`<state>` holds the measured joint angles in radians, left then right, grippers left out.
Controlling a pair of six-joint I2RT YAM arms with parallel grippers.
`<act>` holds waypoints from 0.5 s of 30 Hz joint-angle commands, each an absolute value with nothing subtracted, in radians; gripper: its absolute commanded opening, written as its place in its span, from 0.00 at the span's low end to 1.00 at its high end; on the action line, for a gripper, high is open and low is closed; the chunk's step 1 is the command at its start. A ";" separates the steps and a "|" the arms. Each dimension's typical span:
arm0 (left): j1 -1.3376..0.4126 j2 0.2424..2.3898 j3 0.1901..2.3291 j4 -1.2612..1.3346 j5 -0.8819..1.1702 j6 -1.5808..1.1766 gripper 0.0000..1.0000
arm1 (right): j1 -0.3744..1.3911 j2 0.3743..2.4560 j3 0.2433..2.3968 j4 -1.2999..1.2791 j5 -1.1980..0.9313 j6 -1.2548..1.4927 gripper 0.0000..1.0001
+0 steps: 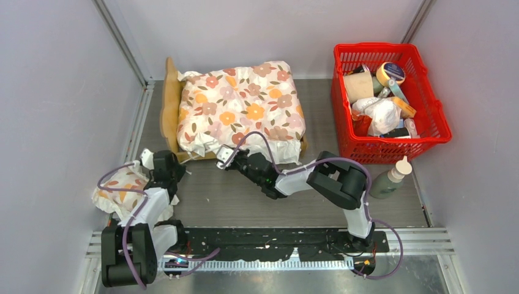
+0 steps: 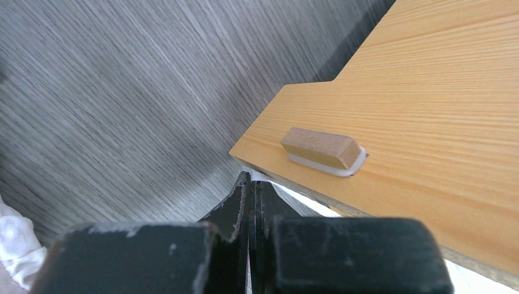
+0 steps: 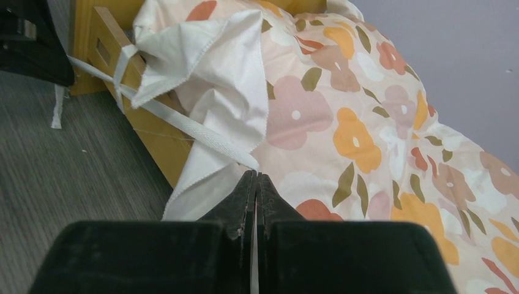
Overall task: Set up the pet bed
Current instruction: Tie the ropes to the bed frame.
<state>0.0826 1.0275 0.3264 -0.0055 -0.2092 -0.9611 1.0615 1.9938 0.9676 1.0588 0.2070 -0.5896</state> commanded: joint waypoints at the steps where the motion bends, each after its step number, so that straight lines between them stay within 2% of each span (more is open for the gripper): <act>1: 0.092 1.041 0.338 0.033 -0.214 -0.918 0.04 | 1.115 1.916 0.996 1.018 0.257 -0.551 0.05; 3: 0.093 1.008 0.341 -0.005 -0.205 -0.920 0.19 | 1.136 1.902 0.984 0.983 0.257 -0.514 0.09; 6: 0.094 0.927 0.359 -0.141 -0.225 -0.921 0.35 | 1.167 1.854 0.956 0.911 0.283 -0.448 0.30; 7: 0.094 0.884 0.354 -0.165 -0.231 -0.924 0.38 | 1.185 1.839 0.935 0.896 0.283 -0.419 0.35; 8: 0.094 0.830 0.347 -0.194 -0.241 -0.929 0.39 | 1.192 1.807 0.905 0.878 0.276 -0.406 0.45; 10: 0.089 0.713 0.340 -0.256 -0.258 -0.961 0.42 | 1.212 1.750 0.856 0.866 0.257 -0.350 0.53; 15: 0.089 0.514 0.494 -0.443 -0.327 -0.845 0.45 | 1.200 1.573 0.809 0.791 0.215 -0.174 0.59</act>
<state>0.0872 0.6102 0.3466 -0.2775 -0.2474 -0.9318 1.2232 1.7142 0.8047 0.8246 0.2413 -0.3466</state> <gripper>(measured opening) 0.441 0.569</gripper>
